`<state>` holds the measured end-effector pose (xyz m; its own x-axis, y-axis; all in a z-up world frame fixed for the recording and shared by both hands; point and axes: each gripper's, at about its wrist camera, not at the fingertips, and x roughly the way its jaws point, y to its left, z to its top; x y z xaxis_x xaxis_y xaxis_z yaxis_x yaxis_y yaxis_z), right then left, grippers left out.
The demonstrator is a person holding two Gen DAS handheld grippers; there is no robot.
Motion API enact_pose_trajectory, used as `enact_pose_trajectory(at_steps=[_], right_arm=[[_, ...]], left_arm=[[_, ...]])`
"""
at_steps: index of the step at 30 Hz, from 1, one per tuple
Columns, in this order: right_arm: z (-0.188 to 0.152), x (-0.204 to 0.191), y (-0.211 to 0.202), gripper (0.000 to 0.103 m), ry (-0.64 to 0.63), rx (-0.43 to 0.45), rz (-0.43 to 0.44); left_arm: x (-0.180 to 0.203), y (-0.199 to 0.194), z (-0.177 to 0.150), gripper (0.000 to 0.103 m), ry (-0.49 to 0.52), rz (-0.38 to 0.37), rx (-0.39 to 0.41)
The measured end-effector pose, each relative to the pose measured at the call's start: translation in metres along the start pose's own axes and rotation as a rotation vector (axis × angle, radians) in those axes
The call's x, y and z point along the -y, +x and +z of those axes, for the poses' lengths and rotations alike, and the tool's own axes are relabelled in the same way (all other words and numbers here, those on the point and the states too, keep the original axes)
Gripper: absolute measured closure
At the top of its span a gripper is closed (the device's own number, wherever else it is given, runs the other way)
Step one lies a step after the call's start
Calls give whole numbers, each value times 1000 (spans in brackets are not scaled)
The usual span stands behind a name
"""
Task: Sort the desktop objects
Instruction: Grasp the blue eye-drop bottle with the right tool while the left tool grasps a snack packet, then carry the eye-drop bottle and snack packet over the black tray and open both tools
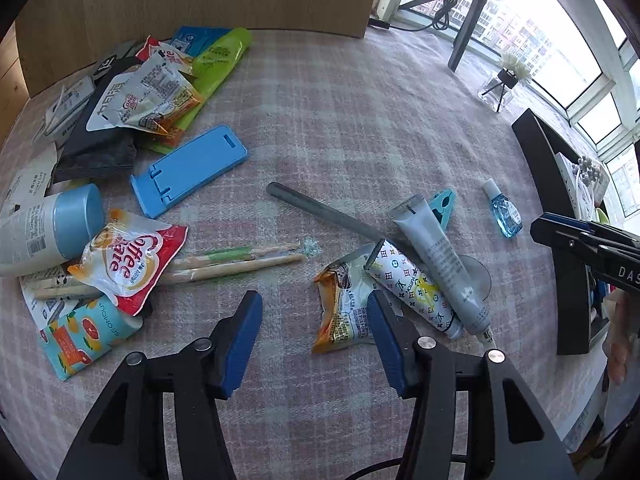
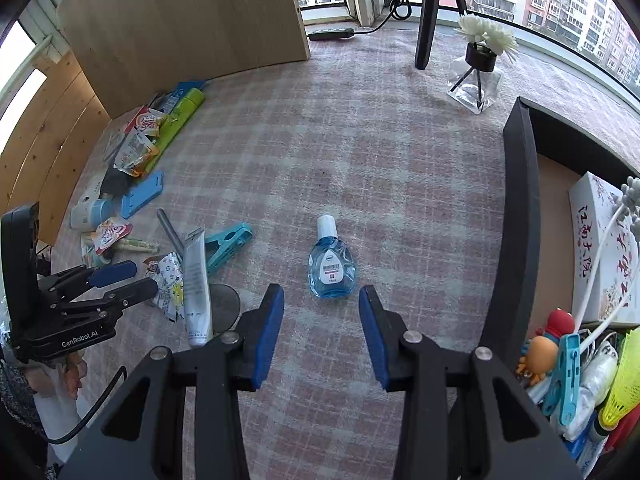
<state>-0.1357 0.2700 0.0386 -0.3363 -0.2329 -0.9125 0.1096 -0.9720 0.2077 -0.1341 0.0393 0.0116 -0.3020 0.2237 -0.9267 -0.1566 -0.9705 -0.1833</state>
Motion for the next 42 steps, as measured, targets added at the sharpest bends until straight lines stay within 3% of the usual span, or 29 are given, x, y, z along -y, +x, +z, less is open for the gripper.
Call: enact_pose_trajectory(at_steps=[3, 15, 17, 18, 19, 42], right_arm=[[6, -1, 10, 64, -14, -16, -22], [20, -4, 41, 64, -62, -71, -82], [21, -5, 41, 65, -64, -77, -85], [20, -6, 41, 66, -73, -76, -87], [19, -7, 41, 72, -84, -75, -94], [10, -1, 29, 73, -78, -53, -99]], left_arm=[[4, 1, 4, 52, 4, 5, 6], [14, 3, 3, 81, 40, -29, 8], [15, 1, 2, 91, 51, -24, 20], [15, -1, 2, 100, 59, -11, 27], [15, -1, 3, 100, 64, -13, 26], [-7, -9, 8, 101, 19, -9, 48]])
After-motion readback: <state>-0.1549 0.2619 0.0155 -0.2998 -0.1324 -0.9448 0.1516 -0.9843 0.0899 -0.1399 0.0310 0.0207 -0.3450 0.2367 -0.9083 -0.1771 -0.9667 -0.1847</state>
